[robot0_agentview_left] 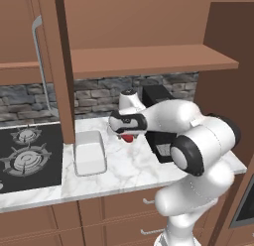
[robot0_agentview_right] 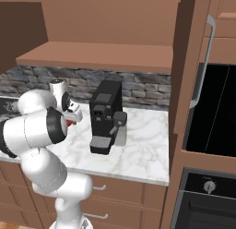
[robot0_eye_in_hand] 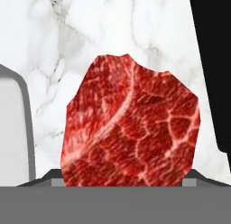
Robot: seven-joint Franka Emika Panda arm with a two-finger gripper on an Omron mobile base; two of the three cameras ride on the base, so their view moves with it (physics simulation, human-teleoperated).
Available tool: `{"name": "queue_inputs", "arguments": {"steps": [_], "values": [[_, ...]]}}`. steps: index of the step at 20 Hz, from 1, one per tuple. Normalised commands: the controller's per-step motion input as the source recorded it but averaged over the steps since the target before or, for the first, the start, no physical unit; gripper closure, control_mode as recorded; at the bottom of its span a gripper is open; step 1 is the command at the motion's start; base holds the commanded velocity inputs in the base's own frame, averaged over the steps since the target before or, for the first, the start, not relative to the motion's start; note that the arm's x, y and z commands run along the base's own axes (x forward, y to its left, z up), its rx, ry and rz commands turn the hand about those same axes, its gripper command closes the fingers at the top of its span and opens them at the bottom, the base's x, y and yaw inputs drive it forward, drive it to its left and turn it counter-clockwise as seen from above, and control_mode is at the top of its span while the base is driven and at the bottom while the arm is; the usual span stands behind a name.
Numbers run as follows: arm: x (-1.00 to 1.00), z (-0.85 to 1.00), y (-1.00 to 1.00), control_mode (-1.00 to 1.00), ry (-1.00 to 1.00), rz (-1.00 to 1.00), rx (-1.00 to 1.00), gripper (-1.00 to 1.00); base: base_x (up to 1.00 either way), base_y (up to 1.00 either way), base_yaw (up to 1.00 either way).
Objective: Retrieve the tupperware from the cabinet, then place the raw meat into the tupperware to avoid contamination.
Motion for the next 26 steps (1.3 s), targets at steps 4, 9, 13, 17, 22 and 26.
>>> {"name": "queue_inputs", "arguments": {"steps": [4,9,13,17,22,26], "values": [[-0.32,0.22,0.2,-1.0,-0.03,-0.05,0.0,1.0,0.0,0.0,0.0],[-0.31,0.43,0.06,-1.0,-0.08,-0.03,0.0,1.0,0.0,0.0,0.0],[-0.17,0.43,0.11,-1.0,-0.14,-0.01,0.0,1.0,0.0,0.0,0.0],[-0.11,0.4,0.04,-1.0,-0.07,-0.02,0.0,1.0,0.0,0.0,0.0],[0.03,0.04,0.11,-1.0,-0.05,-0.01,0.02,1.0,0.0,0.0,0.0],[0.02,0.0,0.54,-1.0,-0.06,0.0,0.0,1.0,0.0,0.0,0.0]]}}
